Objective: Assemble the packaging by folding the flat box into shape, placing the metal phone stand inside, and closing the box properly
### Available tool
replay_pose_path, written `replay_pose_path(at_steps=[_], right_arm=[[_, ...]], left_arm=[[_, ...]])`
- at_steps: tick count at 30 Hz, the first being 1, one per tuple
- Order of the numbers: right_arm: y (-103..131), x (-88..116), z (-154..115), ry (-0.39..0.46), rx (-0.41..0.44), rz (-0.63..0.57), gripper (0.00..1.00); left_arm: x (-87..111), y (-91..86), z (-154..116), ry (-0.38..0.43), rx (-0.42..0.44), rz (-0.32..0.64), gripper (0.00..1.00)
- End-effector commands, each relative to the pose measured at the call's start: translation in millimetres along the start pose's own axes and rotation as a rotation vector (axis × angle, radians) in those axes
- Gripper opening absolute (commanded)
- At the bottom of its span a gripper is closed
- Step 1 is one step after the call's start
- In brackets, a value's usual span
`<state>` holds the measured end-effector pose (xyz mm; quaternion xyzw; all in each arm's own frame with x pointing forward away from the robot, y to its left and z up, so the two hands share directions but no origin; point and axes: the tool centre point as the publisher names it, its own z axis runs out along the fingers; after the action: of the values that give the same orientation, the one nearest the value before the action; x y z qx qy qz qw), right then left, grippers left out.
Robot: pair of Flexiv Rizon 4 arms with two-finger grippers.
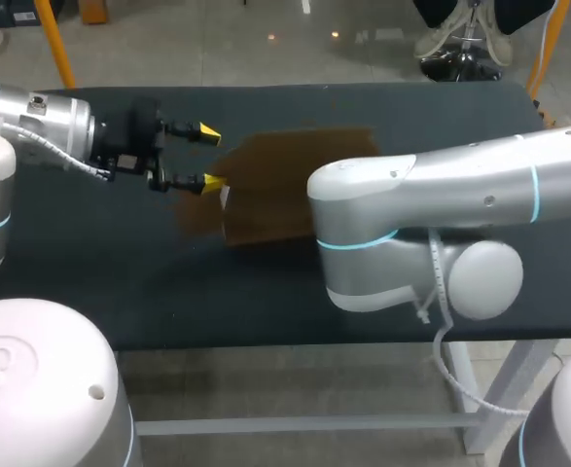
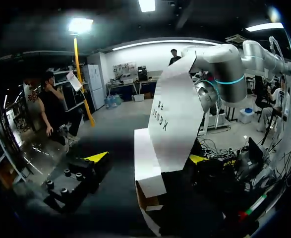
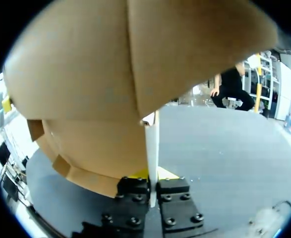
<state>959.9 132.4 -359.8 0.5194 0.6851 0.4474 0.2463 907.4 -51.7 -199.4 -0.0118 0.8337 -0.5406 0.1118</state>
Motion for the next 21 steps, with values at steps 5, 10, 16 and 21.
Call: replay_pose_path(at_steps=[5, 10, 16, 21], right_arm=[[6.0, -8.5, -15.9, 0.222, 0.014, -0.005, 0.0], [4.8, -8.9, -20.3, 0.29, 0.021, -0.003, 0.0], [4.4, -9.6, -22.7, 0.364, 0.063, -0.009, 0.0], [6.0, -12.2, -23.9, 0.438, 0.094, -0.008, 0.0]], left_arm=[[12.7, -8.6, -30.8, -0.111, -0.047, 0.013, 1.0], [14.3, -11.6, -45.6, -0.133, -0.079, 0.031, 1.0], [14.9, -12.5, -60.2, -0.154, -0.099, 0.039, 1.0], [16.3, -14.0, -68.4, -0.145, -0.1, 0.042, 1.0]])
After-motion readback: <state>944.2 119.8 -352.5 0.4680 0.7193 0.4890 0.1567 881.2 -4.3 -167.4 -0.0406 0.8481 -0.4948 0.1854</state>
